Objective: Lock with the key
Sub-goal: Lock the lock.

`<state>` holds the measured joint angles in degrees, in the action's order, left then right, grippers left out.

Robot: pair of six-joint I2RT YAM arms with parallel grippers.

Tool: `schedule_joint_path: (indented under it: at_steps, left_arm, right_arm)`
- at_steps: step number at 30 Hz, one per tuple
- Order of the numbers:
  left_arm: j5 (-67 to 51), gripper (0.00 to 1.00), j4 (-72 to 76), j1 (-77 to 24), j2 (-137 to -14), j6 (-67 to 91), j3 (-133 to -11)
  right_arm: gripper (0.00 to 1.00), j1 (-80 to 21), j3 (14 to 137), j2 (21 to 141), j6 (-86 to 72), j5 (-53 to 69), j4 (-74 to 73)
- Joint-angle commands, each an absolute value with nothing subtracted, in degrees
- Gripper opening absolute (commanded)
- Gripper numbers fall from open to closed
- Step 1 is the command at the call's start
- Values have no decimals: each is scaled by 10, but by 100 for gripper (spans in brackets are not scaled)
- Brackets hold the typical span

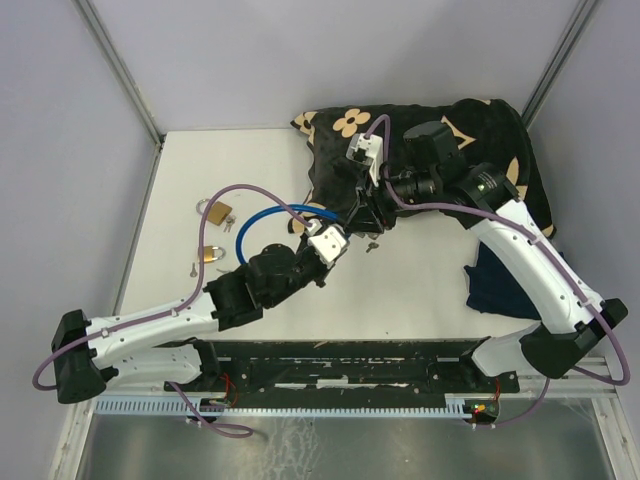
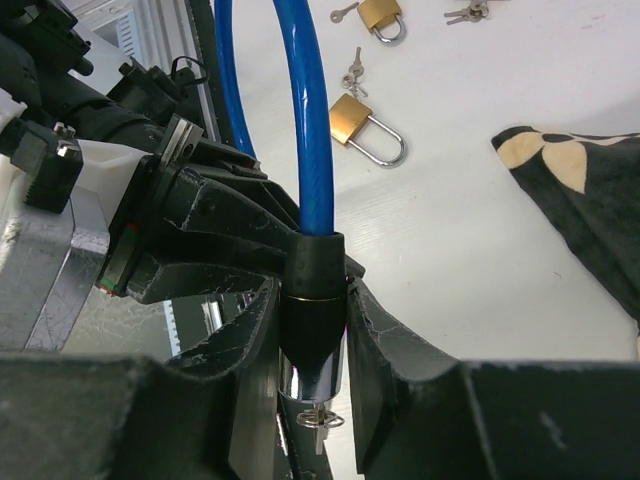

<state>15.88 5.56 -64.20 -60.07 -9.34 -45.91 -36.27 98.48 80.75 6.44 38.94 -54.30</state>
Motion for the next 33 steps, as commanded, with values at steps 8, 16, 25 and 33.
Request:
schedule_joint_path:
  at_steps: [8, 16, 25, 33]
  left_arm:
    - [161, 3, 143, -634, -579, -82, -483]
    - [-1, 3, 184, -555, -533, 24, -466]
    - [-95, 3, 200, -482, -565, 85, -474]
    - [-96, 3, 200, -487, -578, 53, -473]
  right_arm:
    - [3, -368, 959, 828, 25, 416, -539]
    - [2, -368, 920, 828, 33, 449, -520]
    - [2, -367, 871, 842, -17, 483, -465]
    - [4, -367, 872, 855, -35, 480, -454]
